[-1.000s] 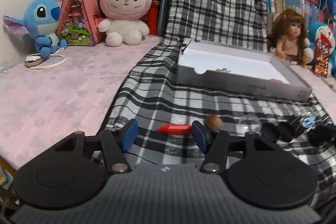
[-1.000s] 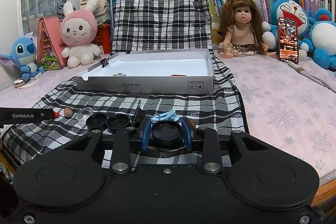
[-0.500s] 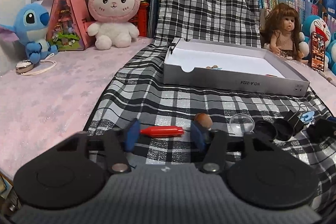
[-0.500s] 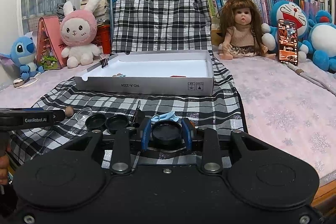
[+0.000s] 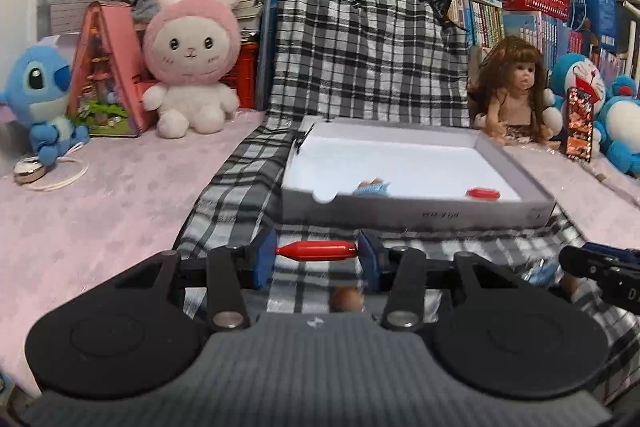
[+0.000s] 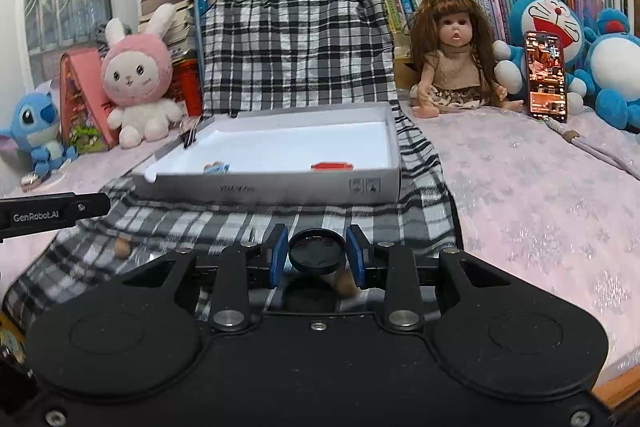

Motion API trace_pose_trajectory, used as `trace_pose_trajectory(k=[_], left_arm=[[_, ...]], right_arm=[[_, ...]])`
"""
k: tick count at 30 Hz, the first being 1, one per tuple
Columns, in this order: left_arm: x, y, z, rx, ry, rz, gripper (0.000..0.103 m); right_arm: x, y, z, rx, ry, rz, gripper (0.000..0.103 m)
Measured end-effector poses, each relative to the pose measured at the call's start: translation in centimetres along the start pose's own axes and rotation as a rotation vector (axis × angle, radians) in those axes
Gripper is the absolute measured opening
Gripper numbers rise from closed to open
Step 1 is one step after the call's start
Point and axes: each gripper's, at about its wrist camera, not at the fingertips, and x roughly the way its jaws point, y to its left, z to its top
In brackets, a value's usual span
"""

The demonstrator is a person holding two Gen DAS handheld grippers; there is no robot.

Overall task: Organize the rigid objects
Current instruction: 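Carry the red carrot in the left tool over the box while the right tool carries the black lid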

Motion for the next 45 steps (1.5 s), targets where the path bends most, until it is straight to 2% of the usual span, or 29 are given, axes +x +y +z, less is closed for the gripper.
trace_pose_trajectory(k=[9,13,15,20,28,40,45], left_arm=[[3.7,-0.4,5.8,-0.039,0.047,-0.089,0.051],[6.2,-0.9,8.2,-0.051,0.07,-0.123,0.051],[7.5,-0.8,9.0,-0.101,0.074,-0.146,0.051],[12.1,-1.3,10.1,-0.152,0.181,-0.155,0.051],[17.1,-1.8,9.3,-0.155,0.271,-0.097,0.052],[19.2,-3.1,8.1,-0.081,0.291,-0.065,0.053],[19.6,-3.0,7.8,-0.088,0.3,-0.059,0.055]], right_arm=[[3.4,-1.9,6.0,0.085,0.065,0.033,0.031],[6.4,-3.3,9.4,0.145,0.13,0.039,0.031],[8.3,-3.8,10.9,0.159,0.173,0.057,0.031],[13.6,-4.5,13.3,0.177,0.282,0.074,0.031],[18.7,-3.1,13.1,0.097,0.353,0.047,0.031],[21.3,-2.3,12.1,0.042,0.359,-0.016,0.031],[21.6,-2.2,11.8,0.038,0.366,-0.019,0.031]])
